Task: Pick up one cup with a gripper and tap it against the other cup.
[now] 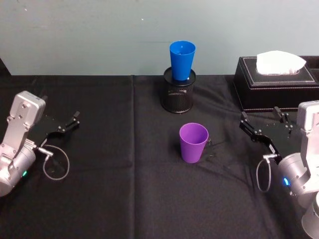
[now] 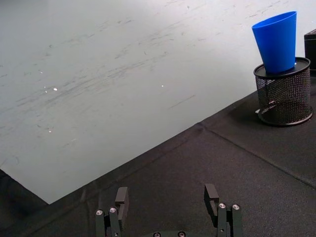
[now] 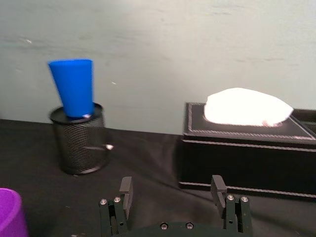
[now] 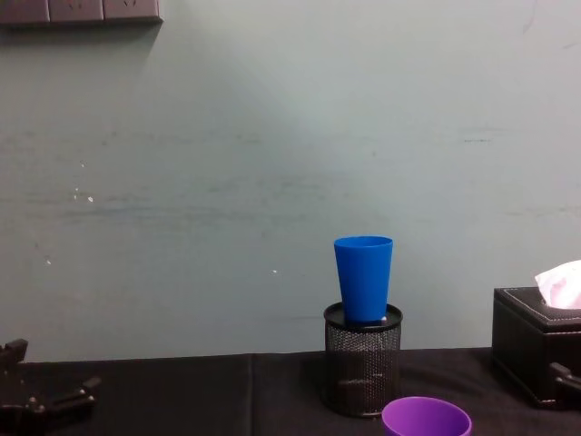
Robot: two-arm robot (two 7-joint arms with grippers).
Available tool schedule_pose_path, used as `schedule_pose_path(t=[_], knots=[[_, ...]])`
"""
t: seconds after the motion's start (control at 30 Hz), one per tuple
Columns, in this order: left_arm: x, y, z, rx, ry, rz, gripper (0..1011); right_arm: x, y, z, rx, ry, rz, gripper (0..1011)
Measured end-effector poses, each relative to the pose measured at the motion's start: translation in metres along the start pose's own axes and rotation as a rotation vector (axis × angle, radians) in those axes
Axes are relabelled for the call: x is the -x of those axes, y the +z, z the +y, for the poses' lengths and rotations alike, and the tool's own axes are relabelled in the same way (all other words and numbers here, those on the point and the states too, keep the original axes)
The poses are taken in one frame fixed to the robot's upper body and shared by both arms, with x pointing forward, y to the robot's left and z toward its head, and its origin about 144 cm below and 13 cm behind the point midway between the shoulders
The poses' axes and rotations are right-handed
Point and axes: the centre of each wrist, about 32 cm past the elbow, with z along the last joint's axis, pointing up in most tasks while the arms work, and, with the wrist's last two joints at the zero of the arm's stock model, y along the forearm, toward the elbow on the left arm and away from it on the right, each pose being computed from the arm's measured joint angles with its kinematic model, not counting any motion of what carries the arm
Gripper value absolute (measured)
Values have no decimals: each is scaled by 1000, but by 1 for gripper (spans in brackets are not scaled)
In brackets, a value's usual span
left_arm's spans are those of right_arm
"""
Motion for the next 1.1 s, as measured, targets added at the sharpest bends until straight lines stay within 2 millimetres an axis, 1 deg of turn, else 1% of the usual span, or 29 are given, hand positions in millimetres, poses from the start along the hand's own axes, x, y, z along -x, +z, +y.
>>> schedule_pose_path(t=[0.13, 1.1], knots=[[0, 0, 0, 0, 0, 0, 1005, 1, -5, 1, 9, -17, -5, 1003], [0, 0, 0, 0, 0, 0, 1005, 0, -2, 1, -2, -4, -3, 1003]])
